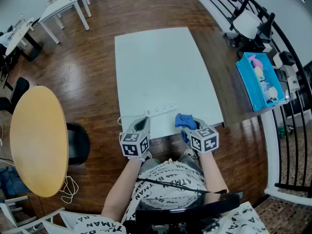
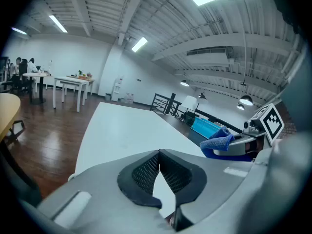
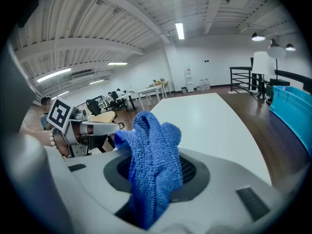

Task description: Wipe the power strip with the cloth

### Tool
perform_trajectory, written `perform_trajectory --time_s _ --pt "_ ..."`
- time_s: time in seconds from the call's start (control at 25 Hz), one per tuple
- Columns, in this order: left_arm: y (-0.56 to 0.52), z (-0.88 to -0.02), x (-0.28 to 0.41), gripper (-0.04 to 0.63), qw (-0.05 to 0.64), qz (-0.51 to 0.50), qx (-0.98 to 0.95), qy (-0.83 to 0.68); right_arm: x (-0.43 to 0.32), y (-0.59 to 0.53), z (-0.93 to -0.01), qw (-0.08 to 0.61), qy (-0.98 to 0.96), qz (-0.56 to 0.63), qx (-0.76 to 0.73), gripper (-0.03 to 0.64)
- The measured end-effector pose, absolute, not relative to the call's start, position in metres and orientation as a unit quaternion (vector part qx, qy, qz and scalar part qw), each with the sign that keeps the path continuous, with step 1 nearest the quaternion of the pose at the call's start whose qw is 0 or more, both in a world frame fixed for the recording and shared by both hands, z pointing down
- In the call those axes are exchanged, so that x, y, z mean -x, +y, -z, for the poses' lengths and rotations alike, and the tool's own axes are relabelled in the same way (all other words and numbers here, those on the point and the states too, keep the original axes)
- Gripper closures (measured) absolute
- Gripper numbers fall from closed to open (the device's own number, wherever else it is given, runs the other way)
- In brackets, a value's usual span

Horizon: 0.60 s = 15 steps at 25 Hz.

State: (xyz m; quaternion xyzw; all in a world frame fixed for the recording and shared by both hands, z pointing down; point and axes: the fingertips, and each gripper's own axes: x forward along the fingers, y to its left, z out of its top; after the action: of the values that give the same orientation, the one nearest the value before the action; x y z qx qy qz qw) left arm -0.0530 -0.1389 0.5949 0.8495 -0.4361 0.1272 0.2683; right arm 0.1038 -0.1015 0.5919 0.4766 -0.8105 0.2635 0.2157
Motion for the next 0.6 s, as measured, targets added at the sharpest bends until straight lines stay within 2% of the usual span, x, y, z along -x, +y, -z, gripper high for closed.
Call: perform_trajectory --time_s 0.12,0.28,0.48,0.6 --pt "-0.144 -0.601 0.057 0.594 0.264 -0.141 -0.853 -0.427 -0.099 -0.106 -0.592 0.212 -0.809 -0.266 -0.480 0.476" --pt "-0.148 -0.626 0.059 0.560 0.252 -0.200 -0.860 -0.395 -0.098 -0.103 -0.592 0.208 -0.800 -0.274 -0.491 0.476" --pt "-0.160 -0.660 0.063 0.388 0.200 -0.292 -0.870 -0.343 -0.099 -0.100 -0.597 0.207 -0.788 -0.285 -0.505 0.476" --pt "-0.170 -0.676 0.057 0.259 0.151 -0.334 -0.880 -0.301 -0.100 -0.100 -0.597 0.207 -0.780 -0.289 -0.514 0.476"
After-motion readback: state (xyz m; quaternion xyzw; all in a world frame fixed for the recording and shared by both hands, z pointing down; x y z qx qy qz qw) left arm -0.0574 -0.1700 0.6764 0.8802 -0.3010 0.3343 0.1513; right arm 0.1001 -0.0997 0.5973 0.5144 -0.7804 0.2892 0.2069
